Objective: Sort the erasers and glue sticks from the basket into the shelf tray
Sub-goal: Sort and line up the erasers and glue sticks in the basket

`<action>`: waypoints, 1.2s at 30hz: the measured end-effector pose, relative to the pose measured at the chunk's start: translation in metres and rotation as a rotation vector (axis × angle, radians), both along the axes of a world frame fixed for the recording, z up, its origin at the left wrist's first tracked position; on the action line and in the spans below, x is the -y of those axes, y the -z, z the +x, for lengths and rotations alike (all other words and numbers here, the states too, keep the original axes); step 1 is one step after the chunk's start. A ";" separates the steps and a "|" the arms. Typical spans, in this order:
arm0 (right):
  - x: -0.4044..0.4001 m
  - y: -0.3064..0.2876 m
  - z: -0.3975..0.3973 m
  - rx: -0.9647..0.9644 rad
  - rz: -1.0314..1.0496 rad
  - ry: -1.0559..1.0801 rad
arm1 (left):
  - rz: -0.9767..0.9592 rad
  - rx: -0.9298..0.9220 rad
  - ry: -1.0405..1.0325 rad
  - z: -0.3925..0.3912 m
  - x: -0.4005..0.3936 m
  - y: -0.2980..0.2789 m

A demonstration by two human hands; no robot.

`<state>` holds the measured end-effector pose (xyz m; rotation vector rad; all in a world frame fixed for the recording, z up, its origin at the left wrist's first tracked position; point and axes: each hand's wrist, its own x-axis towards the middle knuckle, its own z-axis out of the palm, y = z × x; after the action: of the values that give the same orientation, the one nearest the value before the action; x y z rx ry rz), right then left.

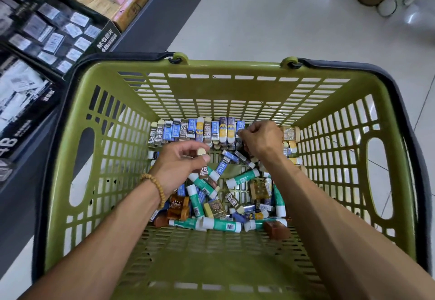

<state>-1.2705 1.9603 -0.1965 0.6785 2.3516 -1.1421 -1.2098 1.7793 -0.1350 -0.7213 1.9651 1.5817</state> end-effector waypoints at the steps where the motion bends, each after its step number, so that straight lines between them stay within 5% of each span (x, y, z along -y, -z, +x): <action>1: -0.001 -0.004 0.000 -0.009 0.028 -0.043 | 0.020 0.012 -0.021 0.000 0.000 0.000; 5: -0.009 -0.033 0.013 -0.095 -0.068 -0.098 | 0.038 0.017 -0.058 -0.003 0.000 -0.001; 8: -0.014 -0.066 0.025 0.144 -0.481 -0.172 | 0.057 -0.020 -0.047 -0.005 -0.007 -0.004; 10: -0.015 -0.079 0.031 0.232 -0.583 -0.270 | 0.053 -0.041 -0.027 -0.005 -0.015 -0.005; 16: -0.043 -0.084 0.039 0.164 -0.467 -0.186 | 0.084 -0.052 0.128 0.000 -0.038 -0.003; 22: -0.073 -0.083 0.038 0.053 -0.419 0.098 | 0.032 0.062 0.663 0.012 -0.061 0.028; 28: -0.072 -0.074 0.035 -0.009 -0.366 0.042 | -0.181 0.127 1.170 0.022 -0.083 0.053; 36: -0.075 -0.064 0.034 -0.016 -0.369 0.011 | -0.170 0.194 1.126 0.028 -0.086 0.062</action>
<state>-1.2364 2.0349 -0.1325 0.5510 2.0680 -1.5369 -1.1817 1.8649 -0.1974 0.2079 1.8107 0.6327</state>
